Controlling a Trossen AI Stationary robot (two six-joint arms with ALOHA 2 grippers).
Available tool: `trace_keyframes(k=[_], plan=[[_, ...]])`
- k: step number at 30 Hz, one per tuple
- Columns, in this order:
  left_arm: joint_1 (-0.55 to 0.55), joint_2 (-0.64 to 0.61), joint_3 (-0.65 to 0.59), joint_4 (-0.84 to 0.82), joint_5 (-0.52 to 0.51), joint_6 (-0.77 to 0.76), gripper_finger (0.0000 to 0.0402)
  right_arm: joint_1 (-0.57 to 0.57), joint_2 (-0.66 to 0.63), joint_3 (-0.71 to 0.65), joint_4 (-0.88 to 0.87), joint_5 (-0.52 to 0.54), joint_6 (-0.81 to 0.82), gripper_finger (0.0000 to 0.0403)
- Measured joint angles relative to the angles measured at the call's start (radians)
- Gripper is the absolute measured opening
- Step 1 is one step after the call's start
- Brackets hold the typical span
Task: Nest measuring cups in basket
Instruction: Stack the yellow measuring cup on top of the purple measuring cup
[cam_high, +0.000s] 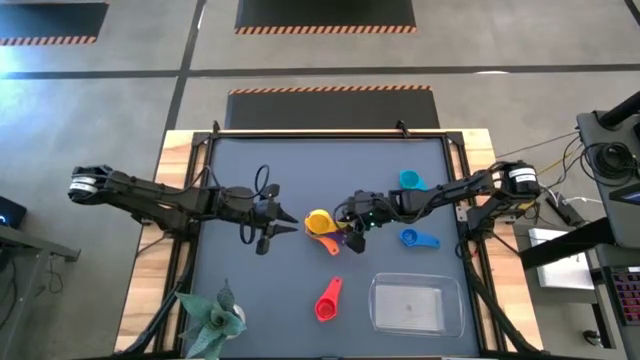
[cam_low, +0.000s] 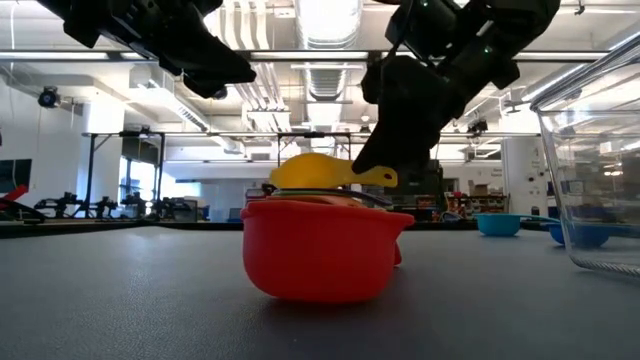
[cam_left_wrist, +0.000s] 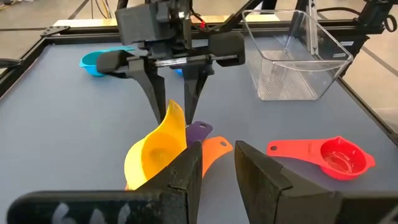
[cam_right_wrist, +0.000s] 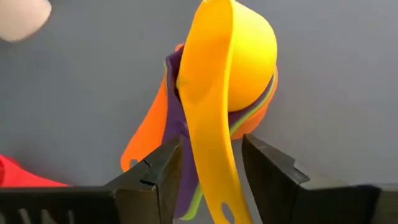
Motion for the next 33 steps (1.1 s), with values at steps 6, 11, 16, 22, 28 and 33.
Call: trace_keyframes(k=[6, 11, 16, 22, 28, 33], plan=[[0.0, 0.0, -0.001, 0.001, -0.002, 0.0, 0.0077, 0.0, -0.002, 0.0, 0.017, 0.0, 0.047, 0.0081], [0.0, 0.0, -0.001, 0.001, -0.002, 0.0, 0.0077, 0.0, -0.006, 0.0, 0.029, -0.014, 0.061, 0.0015], [0.0, 0.0, -0.001, 0.002, -0.006, 0.0, 0.0077, 0.0, -0.006, 0.0, 0.09, -0.067, 0.115, 0.0009], [0.0, 0.0, -0.001, 0.002, -0.006, -0.004, 0.0077, 0.0, -0.006, -0.003, 0.178, -0.139, 0.159, 0.0009], [0.0, 0.0, -0.001, 0.002, -0.006, -0.004, 0.0077, 0.0, -0.006, -0.042, 0.241, -0.141, 0.182, 0.0008], [0.0, 0.0, -0.001, 0.002, -0.006, -0.004, 0.0077, -0.009, -0.006, -0.159, 0.503, -0.187, 0.258, 0.0008]])
